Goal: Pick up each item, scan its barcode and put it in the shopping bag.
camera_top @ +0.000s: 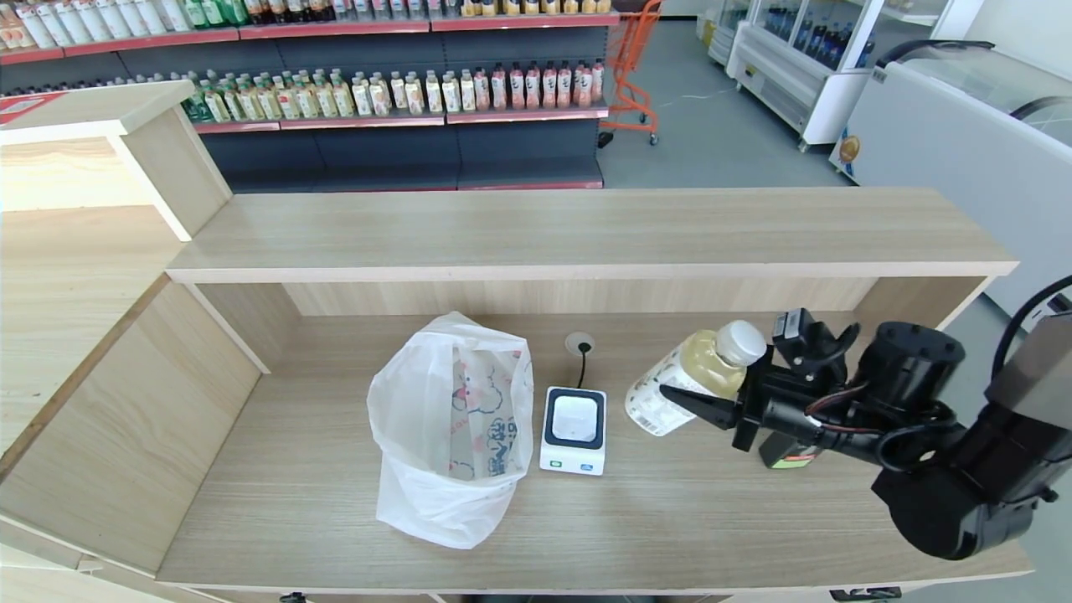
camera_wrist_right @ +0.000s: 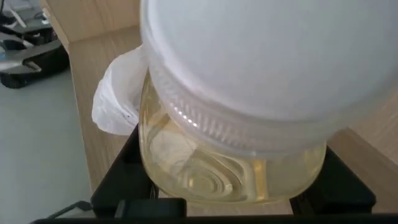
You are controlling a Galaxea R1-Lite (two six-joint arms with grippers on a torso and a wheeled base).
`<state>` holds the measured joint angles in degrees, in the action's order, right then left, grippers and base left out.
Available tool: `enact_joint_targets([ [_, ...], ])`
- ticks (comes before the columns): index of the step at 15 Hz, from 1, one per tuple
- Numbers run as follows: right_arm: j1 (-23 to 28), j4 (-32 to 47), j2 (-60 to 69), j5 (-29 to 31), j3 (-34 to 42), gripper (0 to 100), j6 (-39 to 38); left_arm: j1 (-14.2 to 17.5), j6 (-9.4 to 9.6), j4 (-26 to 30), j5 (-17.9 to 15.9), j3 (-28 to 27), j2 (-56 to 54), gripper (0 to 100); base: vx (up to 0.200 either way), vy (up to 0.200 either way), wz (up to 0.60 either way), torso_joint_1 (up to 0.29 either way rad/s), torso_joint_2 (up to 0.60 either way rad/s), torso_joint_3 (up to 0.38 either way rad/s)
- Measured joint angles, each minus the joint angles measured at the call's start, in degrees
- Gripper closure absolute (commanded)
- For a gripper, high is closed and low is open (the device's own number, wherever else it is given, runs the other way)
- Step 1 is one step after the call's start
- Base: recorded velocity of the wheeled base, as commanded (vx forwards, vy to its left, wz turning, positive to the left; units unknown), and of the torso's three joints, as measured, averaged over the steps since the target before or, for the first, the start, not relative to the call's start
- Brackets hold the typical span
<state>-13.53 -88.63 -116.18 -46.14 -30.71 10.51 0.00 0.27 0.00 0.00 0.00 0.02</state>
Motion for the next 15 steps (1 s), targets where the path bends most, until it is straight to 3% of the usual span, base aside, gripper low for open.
enact_joint_targets([
  [4,0.1,-1.2,8.2,17.9,5.8,100,-21.7,0.0,-0.02,0.0,0.0,0.0,0.0,0,0.0,0.0,0.0,0.0,0.0,0.0],
  [11,2.5,-1.3,11.0,19.2,9.7,100,-23.8,0.0,-0.02,0.0,0.0,0.0,0.0,0,0.0,0.0,0.0,0.0,0.0,0.0],
  [15,3.3,-1.4,11.1,19.2,10.6,100,-23.8,0.0,0.11,0.0,0.0,0.0,0.0,0,-0.2,0.0,0.0,0.004,0.01,0.001],
])
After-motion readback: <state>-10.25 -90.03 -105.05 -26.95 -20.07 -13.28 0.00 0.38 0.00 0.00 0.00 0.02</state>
